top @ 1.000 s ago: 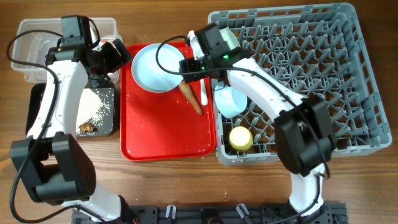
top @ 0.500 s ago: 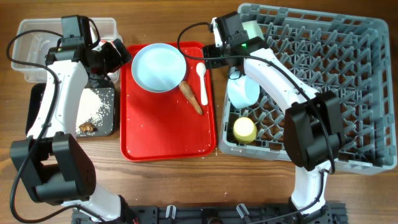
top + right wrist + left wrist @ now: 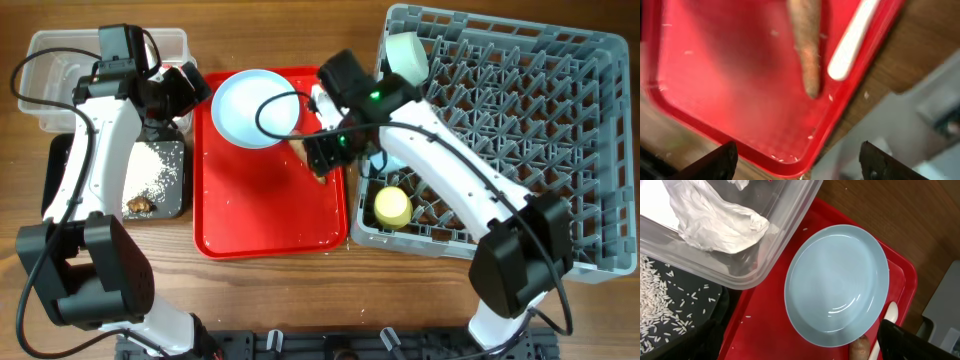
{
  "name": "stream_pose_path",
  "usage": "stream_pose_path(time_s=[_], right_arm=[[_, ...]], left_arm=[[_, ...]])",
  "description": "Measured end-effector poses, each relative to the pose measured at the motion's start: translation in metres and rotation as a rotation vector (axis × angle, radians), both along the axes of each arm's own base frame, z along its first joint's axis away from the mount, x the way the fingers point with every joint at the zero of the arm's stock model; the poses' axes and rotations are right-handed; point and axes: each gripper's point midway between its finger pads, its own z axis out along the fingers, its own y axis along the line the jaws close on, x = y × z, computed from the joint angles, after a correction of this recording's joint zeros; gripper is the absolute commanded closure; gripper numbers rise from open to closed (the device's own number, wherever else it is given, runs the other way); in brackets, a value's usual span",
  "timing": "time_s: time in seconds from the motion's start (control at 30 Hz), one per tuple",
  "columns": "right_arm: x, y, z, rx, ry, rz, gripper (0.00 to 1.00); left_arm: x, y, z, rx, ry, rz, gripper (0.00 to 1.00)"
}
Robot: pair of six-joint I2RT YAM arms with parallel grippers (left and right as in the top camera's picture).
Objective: Sort waste into correct bins and load items into the dishwasher rack
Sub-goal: 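Grasp the blue bowl with the right gripper and place it in the rack, then grasp the blue plate with the right gripper and place it in the rack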
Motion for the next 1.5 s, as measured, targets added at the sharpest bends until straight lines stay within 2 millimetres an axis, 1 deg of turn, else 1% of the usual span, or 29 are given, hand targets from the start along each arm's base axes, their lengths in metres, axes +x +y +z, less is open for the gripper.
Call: stream_pose_path(time_s=[0.03, 0.1, 0.17, 0.2, 0.27, 0.33, 0.5, 0.57, 0.67, 0.7, 0.73, 0.8, 0.83, 0.87, 0.9, 0.97, 1.0, 1.03, 1.17, 1.23, 1.27, 1.37, 1.4, 1.5], right_arm=[[-0.003, -0.003, -0.006, -0.027, 0.011, -0.035, 0.21], [-0.012, -0.018, -0.028, -0.089, 0.053, -0.127, 0.21], [-0.016, -0.018, -0.037, -0.096, 0.067, -0.152, 0.21], [-0.023, -0.021, -0.043, -0.112, 0.091, -0.166, 0.21], [-0.026, -0.026, -0.047, -0.132, 0.102, -0.179, 0.21], [-0.023, -0.030, -0.049, -0.144, 0.090, -0.194, 0.21], [-0.010, -0.024, -0.048, -0.115, 0.034, -0.189, 0.21], [0.001, -0.015, -0.046, -0.079, -0.013, -0.160, 0.21], [0.030, 0.016, -0.032, 0.070, -0.130, -0.128, 0.26], [0.045, 0.027, -0.023, 0.128, -0.188, -0.133, 0.27], [0.067, 0.041, -0.009, 0.205, -0.282, -0.164, 0.28], [0.097, 0.047, 0.008, 0.254, -0.409, -0.226, 0.29], [0.111, 0.049, 0.008, 0.258, -0.464, -0.258, 0.31], [0.124, 0.050, -0.002, 0.252, -0.495, -0.282, 0.34], [0.130, 0.051, -0.017, 0.238, -0.497, -0.299, 0.36], [0.139, 0.055, -0.052, 0.227, -0.483, -0.323, 0.43], [0.141, 0.055, -0.073, 0.212, -0.466, -0.333, 0.46], [0.142, 0.056, -0.079, 0.212, -0.462, -0.338, 0.48], [0.145, 0.058, -0.101, 0.214, -0.450, -0.351, 0.55], [0.146, 0.060, -0.105, 0.218, -0.452, -0.352, 0.62], [0.149, 0.062, -0.107, 0.231, -0.456, -0.359, 0.74], [0.153, 0.066, -0.109, 0.275, -0.447, -0.413, 0.92], [0.154, 0.068, -0.109, 0.290, -0.445, -0.427, 0.96], [0.157, 0.072, -0.109, 0.325, -0.442, -0.442, 0.96]], left_arm=[[0.000, 0.000, 0.000, 0.000, 0.000, 0.000, 0.00], [0.000, 0.000, 0.000, 0.000, -0.001, 0.000, 0.00], [0.000, 0.000, 0.000, 0.000, -0.001, 0.000, 0.00], [0.000, 0.000, 0.000, 0.000, -0.001, 0.000, 0.00], [0.000, 0.000, 0.000, 0.000, 0.000, 0.000, 0.00], [0.000, 0.000, 0.000, 0.000, -0.001, 0.000, 0.00], [0.000, 0.000, 0.000, 0.000, -0.001, 0.000, 0.00], [0.000, 0.000, 0.000, 0.000, -0.001, 0.000, 0.00], [0.000, 0.000, 0.000, 0.000, 0.001, 0.000, 0.00], [0.000, 0.000, 0.000, 0.000, -0.001, 0.000, 0.00], [0.000, 0.000, 0.000, 0.000, -0.001, 0.000, 0.00], [0.000, 0.000, 0.000, 0.000, -0.001, 0.000, 0.00], [0.000, 0.000, 0.000, 0.000, -0.002, 0.000, 0.00], [0.000, 0.000, 0.000, 0.000, 0.000, 0.000, 0.00], [0.000, 0.000, 0.000, 0.000, 0.000, 0.000, 0.00], [0.000, 0.000, 0.000, 0.000, -0.001, 0.000, 0.00], [0.000, 0.000, 0.000, 0.000, 0.000, 0.000, 0.00], [0.000, 0.000, 0.000, 0.000, -0.001, 0.000, 0.00], [0.000, 0.000, 0.000, 0.000, 0.000, 0.000, 0.00], [0.000, 0.000, 0.000, 0.000, 0.000, 0.000, 0.00], [0.000, 0.000, 0.000, 0.000, 0.000, 0.000, 0.00], [0.000, 0.000, 0.000, 0.000, -0.001, 0.000, 0.00], [0.000, 0.000, 0.000, 0.000, -0.001, 0.000, 0.00], [0.000, 0.000, 0.000, 0.000, 0.000, 0.000, 0.00]])
